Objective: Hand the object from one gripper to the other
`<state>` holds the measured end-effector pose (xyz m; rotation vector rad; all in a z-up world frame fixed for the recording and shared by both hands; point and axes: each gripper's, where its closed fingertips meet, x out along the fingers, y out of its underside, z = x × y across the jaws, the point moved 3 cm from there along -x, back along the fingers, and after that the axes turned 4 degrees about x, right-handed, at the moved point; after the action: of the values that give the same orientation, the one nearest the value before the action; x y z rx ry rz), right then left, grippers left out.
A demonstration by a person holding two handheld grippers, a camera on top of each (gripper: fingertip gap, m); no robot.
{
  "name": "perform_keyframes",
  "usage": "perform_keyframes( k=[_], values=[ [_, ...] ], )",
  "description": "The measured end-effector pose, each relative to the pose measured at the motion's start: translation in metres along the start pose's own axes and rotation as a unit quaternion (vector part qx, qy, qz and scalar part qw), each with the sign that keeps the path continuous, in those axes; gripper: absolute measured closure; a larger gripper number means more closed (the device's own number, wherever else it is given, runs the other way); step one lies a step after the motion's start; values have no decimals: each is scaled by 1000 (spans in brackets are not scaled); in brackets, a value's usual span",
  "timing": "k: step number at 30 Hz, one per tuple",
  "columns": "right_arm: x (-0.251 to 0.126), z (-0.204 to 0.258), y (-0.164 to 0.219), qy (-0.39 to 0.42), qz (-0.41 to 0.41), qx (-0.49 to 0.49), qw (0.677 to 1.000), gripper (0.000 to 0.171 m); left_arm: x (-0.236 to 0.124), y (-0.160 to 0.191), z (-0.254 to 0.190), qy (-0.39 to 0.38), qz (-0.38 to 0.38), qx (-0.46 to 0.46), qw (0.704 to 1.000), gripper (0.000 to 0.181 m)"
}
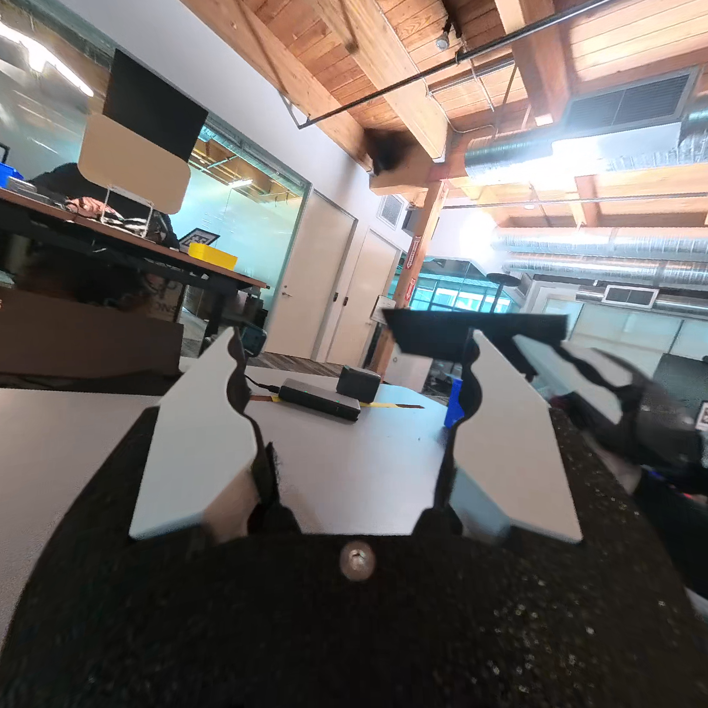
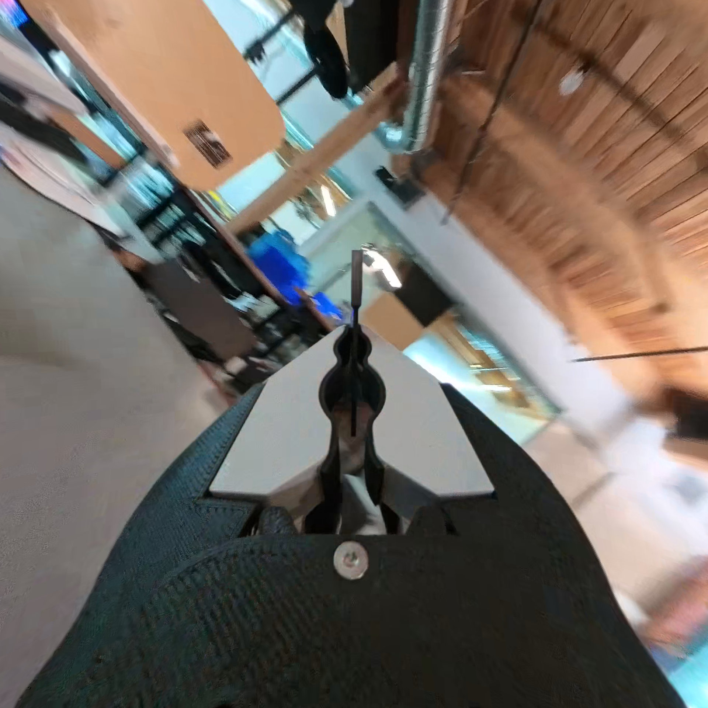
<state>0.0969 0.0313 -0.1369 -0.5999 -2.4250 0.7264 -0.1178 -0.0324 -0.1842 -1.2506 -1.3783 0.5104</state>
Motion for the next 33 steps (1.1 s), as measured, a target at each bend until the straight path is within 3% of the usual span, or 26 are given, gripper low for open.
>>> perform_keyframes(
  k=[4,8,12,15,17,18,20,24,25,29,33],
  values=[
    [-49,-65,-1,78,94,-169,978,171,1,2,3,-2,4,-13,1000,75],
    [-111,-131,50,80,279,-206,934,171,4,5,3,-1,13,-21,1000,79],
    [-161,-184,113,76,434,-71,895,171,6,8,4,7,19,-37,999,82],
    [-171,-203,144,71,452,71,887,168,6,8,5,4,19,-39,999,82],
    [-173,-207,152,61,475,140,866,134,6,8,4,5,19,-37,999,81],
    [-172,-207,151,57,489,161,855,126,6,8,4,5,20,-36,999,81],
    [-172,-204,144,41,517,158,840,124,7,8,4,4,21,-35,999,81],
    [-172,-198,115,28,599,56,798,121,8,10,4,1,26,-31,999,81],
    [-163,-192,102,23,589,45,806,121,8,10,4,-1,28,-29,999,82],
    [-98,-147,48,-21,452,75,888,122,10,12,2,-5,38,-13,999,82],
    [-23,-83,5,-60,226,183,955,122,12,14,-1,-11,47,8,999,84]
  ],
)
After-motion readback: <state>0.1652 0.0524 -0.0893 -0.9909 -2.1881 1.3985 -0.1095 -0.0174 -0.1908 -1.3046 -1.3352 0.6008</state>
